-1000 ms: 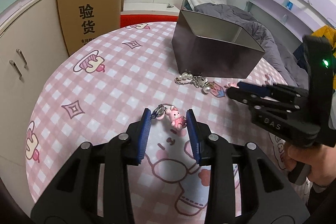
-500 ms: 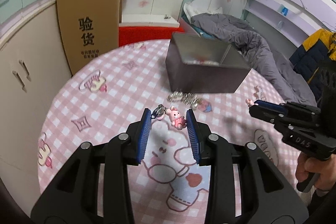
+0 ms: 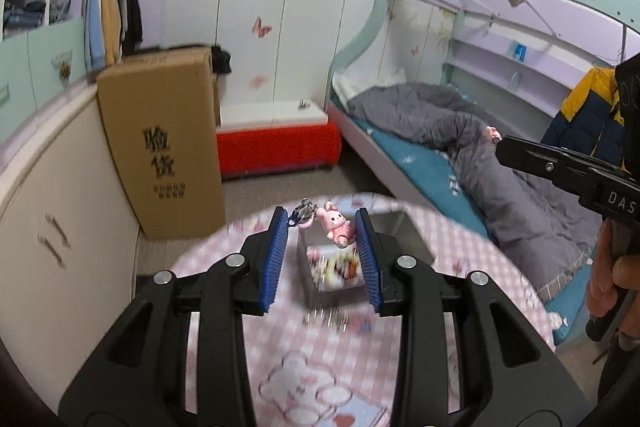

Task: Organize jewelry
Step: 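Carry both charms into the grey box and open both tools, then withdraw both tools toward the remaining silver charms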

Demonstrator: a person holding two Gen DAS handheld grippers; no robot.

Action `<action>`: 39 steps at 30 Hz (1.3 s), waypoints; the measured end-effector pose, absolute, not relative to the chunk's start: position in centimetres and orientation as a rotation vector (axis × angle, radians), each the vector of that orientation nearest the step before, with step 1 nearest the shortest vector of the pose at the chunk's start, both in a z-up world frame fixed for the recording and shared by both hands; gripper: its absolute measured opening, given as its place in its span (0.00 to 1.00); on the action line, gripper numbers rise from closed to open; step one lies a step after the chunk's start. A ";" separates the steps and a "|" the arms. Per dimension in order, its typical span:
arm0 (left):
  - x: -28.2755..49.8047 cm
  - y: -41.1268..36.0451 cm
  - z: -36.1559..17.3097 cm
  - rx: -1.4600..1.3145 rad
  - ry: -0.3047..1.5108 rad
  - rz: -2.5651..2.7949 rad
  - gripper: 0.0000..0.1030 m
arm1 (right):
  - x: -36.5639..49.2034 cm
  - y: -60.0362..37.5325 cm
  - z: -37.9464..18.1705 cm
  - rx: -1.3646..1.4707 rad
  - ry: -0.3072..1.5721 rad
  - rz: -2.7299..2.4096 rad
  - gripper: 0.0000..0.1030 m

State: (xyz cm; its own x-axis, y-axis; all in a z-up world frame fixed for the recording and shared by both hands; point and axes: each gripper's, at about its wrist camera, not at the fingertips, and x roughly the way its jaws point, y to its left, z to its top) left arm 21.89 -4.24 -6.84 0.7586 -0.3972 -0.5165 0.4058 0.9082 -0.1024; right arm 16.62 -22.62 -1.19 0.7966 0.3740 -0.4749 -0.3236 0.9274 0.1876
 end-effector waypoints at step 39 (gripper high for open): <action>22.8 -3.1 -3.5 -0.041 0.458 -0.262 0.90 | 20.8 -26.2 -3.0 0.255 0.588 0.187 0.92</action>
